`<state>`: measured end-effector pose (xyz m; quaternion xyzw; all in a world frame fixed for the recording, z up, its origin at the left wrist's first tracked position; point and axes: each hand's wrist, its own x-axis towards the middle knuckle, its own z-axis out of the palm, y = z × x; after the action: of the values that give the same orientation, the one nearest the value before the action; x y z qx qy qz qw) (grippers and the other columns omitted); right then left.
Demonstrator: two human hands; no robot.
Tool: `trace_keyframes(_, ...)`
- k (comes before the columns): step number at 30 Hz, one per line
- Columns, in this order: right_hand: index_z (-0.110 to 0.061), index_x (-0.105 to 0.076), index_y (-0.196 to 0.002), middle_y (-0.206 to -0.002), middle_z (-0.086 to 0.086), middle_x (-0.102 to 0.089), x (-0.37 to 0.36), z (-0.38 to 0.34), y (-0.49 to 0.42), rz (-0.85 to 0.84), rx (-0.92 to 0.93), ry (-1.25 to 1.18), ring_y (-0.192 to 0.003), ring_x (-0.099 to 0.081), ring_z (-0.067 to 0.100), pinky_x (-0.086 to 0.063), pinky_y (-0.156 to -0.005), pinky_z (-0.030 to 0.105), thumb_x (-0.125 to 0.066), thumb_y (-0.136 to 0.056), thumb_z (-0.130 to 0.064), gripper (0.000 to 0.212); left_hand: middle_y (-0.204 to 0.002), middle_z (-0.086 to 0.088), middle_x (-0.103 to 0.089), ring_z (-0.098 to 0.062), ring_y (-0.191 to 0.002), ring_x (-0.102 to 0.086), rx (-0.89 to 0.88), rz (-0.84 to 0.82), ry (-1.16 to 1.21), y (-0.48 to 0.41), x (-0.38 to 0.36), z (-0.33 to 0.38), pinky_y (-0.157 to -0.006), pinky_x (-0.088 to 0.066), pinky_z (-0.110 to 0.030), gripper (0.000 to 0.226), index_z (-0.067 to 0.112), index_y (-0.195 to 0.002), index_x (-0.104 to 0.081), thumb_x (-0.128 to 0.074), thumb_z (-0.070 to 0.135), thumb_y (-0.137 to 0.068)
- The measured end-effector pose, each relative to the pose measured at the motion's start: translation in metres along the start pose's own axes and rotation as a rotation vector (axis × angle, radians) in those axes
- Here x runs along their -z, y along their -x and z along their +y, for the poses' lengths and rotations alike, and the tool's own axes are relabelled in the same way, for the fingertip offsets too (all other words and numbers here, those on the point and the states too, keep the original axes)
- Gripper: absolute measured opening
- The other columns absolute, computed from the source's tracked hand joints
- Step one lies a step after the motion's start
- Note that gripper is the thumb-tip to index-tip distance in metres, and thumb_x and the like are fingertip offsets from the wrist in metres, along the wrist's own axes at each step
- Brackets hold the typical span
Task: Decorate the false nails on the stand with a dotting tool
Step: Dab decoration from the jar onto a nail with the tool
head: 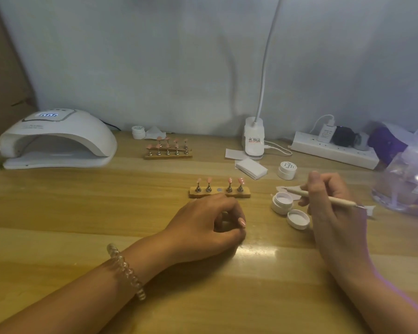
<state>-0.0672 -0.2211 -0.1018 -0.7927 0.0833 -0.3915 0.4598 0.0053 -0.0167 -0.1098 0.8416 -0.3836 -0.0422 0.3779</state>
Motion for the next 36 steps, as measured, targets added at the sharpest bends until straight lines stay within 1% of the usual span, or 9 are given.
trace_keyframes(5,-0.014,-0.059,-0.077,-0.067,-0.013,-0.065,0.000,0.013,-0.004,0.017,-0.045,0.043,-0.057,-0.058,-0.005,-0.036,-0.051,0.010,-0.043,-0.101,-0.044,0.042,-0.089,0.019,-0.066,-0.011,-0.073,-0.059,-0.005,0.035,0.076,-0.002,0.000,-0.004,-0.071,-0.052,-0.039,0.007,0.031,-0.086,-0.065,-0.070,0.026,-0.087)
trace_keyframes(9,-0.018,-0.058,-0.077,-0.068,-0.009,-0.065,-0.001,0.017,-0.005,-0.041,-0.086,0.107,-0.058,-0.056,0.007,-0.042,-0.056,0.034,-0.040,-0.099,-0.052,0.044,-0.087,0.024,-0.065,-0.007,-0.068,-0.056,-0.015,0.072,0.074,-0.002,-0.002,-0.007,-0.063,-0.044,-0.026,0.007,0.031,-0.087,-0.067,-0.069,0.024,-0.089)
trace_keyframes(15,-0.020,-0.057,-0.076,-0.065,-0.005,-0.065,-0.004,0.015,-0.004,-0.035,-0.076,0.170,-0.063,-0.061,0.021,-0.045,-0.060,0.042,-0.039,-0.099,-0.055,0.045,-0.090,0.020,-0.068,-0.005,-0.062,-0.051,-0.005,0.098,0.094,-0.005,-0.001,-0.007,-0.065,-0.045,-0.023,0.007,0.027,-0.086,-0.074,-0.071,0.020,-0.087)
trace_keyframes(18,-0.019,-0.057,-0.078,-0.066,-0.009,-0.064,-0.004,0.014,-0.004,-0.001,-0.070,0.156,-0.065,-0.060,0.020,-0.045,-0.059,0.040,-0.041,-0.103,-0.048,0.042,-0.095,0.017,-0.070,-0.004,-0.065,-0.054,0.004,0.086,0.129,-0.005,0.000,-0.005,-0.064,-0.042,-0.018,0.008,0.026,-0.084,-0.074,-0.072,0.019,-0.086)
trace_keyframes(21,-0.017,-0.058,-0.078,-0.062,-0.005,-0.062,-0.004,0.012,-0.004,0.009,-0.065,0.134,-0.064,-0.060,0.021,-0.048,-0.059,0.043,-0.040,-0.103,-0.045,0.042,-0.098,0.010,-0.070,-0.012,-0.068,-0.054,0.017,0.081,0.104,-0.005,0.000,-0.005,-0.068,-0.048,-0.031,0.012,0.035,-0.081,-0.071,-0.071,0.024,-0.085)
trace_keyframes(23,-0.013,-0.057,-0.079,-0.063,-0.003,-0.061,-0.004,0.009,-0.004,0.011,-0.057,0.125,-0.065,-0.059,0.021,-0.046,-0.060,0.042,-0.039,-0.104,-0.046,0.045,-0.098,0.009,-0.069,-0.013,-0.071,-0.055,0.026,0.079,0.092,-0.005,0.001,-0.005,-0.068,-0.047,-0.031,0.010,0.034,-0.084,-0.073,-0.070,0.025,-0.085)
trace_keyframes(29,-0.013,-0.057,-0.087,-0.066,-0.006,-0.060,-0.003,0.005,-0.002,0.078,0.020,-0.002,-0.066,-0.058,0.003,-0.041,-0.059,0.016,-0.032,-0.105,-0.040,0.040,-0.101,0.013,-0.063,-0.014,-0.075,-0.055,0.019,0.067,0.071,-0.004,0.001,-0.004,-0.071,-0.048,-0.037,0.010,0.033,-0.095,-0.076,-0.067,0.030,-0.091)
trace_keyframes(33,-0.022,-0.063,-0.095,-0.077,-0.003,-0.071,-0.004,0.001,0.000,0.045,-0.046,-0.065,-0.065,-0.064,0.011,-0.050,-0.062,0.029,-0.034,-0.106,-0.044,0.038,-0.099,0.013,-0.064,-0.013,-0.074,-0.054,0.000,0.055,0.039,-0.003,0.001,-0.004,-0.069,-0.048,-0.035,0.012,0.034,-0.098,-0.077,-0.067,0.032,-0.091)
trace_keyframes(36,-0.027,-0.063,-0.091,-0.079,-0.002,-0.071,0.000,-0.010,0.000,0.044,-0.050,-0.137,-0.060,-0.064,0.010,-0.052,-0.054,0.027,-0.053,-0.101,-0.040,0.019,-0.092,0.015,-0.061,-0.005,-0.066,-0.048,-0.018,0.058,-0.006,-0.003,-0.001,-0.004,-0.066,-0.046,-0.031,0.014,0.037,-0.101,-0.075,-0.067,0.035,-0.091)
